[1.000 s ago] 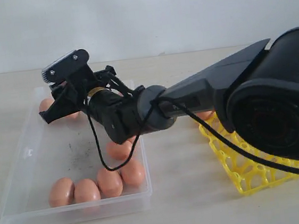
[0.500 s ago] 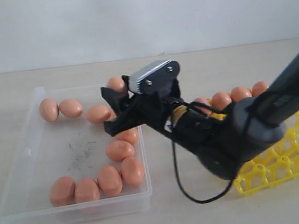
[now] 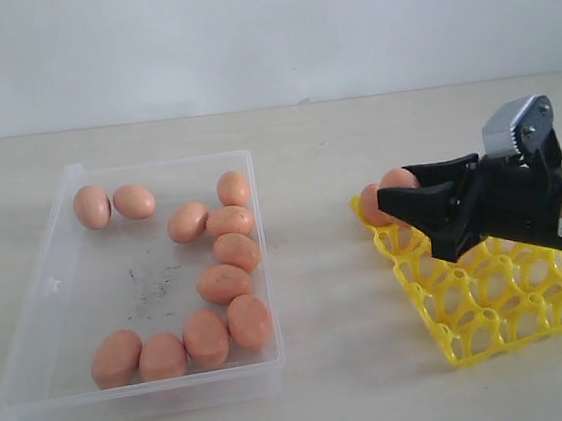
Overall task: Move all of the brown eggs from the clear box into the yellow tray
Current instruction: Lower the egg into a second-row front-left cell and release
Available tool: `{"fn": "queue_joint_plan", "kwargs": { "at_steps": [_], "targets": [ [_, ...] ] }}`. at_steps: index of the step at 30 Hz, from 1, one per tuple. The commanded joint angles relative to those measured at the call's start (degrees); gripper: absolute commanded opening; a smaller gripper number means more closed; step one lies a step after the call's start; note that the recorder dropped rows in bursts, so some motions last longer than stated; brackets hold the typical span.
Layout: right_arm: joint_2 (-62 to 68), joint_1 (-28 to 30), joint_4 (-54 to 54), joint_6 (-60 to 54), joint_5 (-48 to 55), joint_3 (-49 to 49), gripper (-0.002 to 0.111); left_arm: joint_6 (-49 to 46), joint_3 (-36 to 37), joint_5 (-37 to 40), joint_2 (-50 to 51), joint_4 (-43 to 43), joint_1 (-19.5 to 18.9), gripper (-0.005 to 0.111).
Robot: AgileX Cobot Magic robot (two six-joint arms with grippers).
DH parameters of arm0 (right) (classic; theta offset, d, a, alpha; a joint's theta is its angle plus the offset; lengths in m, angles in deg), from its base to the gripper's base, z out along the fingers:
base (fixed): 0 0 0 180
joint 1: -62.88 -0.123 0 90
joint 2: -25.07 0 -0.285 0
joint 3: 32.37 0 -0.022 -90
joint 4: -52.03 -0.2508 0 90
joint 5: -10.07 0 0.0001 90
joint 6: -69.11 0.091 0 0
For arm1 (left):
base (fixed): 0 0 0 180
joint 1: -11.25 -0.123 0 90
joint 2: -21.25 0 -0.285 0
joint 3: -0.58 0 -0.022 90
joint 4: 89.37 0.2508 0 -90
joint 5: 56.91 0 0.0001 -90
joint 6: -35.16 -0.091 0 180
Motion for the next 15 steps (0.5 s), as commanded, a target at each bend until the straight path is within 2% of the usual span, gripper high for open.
{"fn": "queue_joint_plan", "kwargs": {
  "at_steps": [1,8,15],
  "targets": [
    [0.36,3.48,5.66,2.26,-0.84,0.20,0.000,-0.01,0.22,-0.14,-0.17,0.09,0.34,0.004],
    [1.14,3.35,5.93,2.30,-0.84,0.07,0.000,-0.01,0.22,-0.14,-0.17,0.09,0.34,0.004],
    [5.10,3.35,1.92,-2.30,-0.84,-0.03,0.000,-0.01,0.22,-0.14,-0.17,0.09,0.34,0.004]
  ]
}}
